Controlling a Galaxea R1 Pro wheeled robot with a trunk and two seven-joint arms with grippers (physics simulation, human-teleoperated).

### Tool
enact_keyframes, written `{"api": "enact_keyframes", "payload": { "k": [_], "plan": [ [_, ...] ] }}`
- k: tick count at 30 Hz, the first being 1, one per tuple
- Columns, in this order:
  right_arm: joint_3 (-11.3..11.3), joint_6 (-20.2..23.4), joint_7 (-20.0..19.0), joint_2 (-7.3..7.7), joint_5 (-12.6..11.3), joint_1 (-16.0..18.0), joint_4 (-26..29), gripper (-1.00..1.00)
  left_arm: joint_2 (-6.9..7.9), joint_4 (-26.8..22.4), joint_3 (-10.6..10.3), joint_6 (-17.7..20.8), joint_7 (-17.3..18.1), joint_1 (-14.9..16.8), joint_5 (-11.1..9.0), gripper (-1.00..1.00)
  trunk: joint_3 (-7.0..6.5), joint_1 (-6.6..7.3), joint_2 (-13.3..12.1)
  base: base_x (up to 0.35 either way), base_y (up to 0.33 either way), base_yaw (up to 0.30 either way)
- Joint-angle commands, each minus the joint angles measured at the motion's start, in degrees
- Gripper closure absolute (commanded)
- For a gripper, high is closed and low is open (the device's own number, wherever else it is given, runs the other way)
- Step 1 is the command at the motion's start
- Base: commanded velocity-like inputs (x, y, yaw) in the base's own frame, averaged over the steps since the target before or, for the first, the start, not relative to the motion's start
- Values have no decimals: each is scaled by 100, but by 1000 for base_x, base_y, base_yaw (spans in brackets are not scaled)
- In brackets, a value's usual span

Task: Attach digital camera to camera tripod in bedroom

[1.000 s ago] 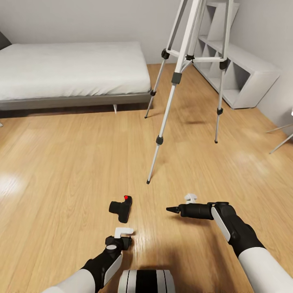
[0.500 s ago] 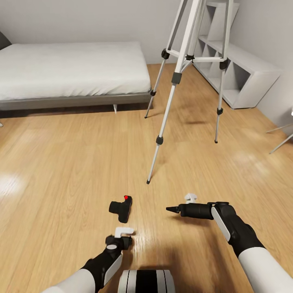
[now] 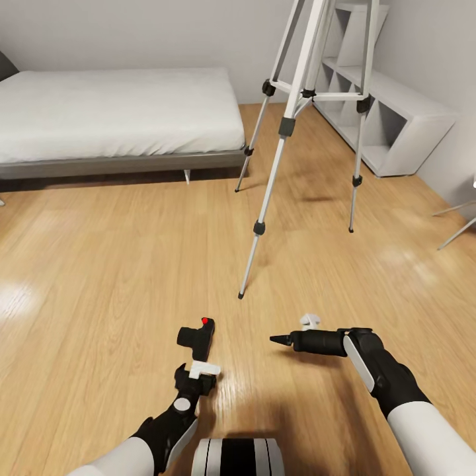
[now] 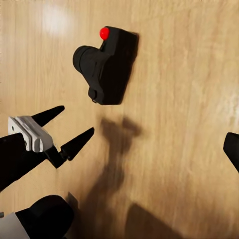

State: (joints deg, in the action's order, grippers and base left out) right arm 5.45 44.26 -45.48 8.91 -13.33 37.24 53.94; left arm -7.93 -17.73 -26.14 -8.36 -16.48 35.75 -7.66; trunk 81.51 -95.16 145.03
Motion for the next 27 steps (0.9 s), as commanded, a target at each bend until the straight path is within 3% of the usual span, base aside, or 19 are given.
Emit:
{"api": "enact_keyframes", "payload": {
  "k": [1, 7, 27],
  "plan": [
    [10, 30, 8, 5, -28, 3, 3, -100, 2, 17, -49, -96, -30, 4, -48, -100, 4, 1, 1, 0, 0, 0],
    [16, 30, 23, 2, -29, 3, 3, -100, 10, 75, -41, -308, -24, 4, -21, -100, 4, 1, 1, 0, 0, 0],
    [17, 21, 55, -2, -20, 0, 3, -100, -9, 85, -17, -333, -93, 3, -126, -100, 4, 1, 1, 0, 0, 0]
  ]
}}
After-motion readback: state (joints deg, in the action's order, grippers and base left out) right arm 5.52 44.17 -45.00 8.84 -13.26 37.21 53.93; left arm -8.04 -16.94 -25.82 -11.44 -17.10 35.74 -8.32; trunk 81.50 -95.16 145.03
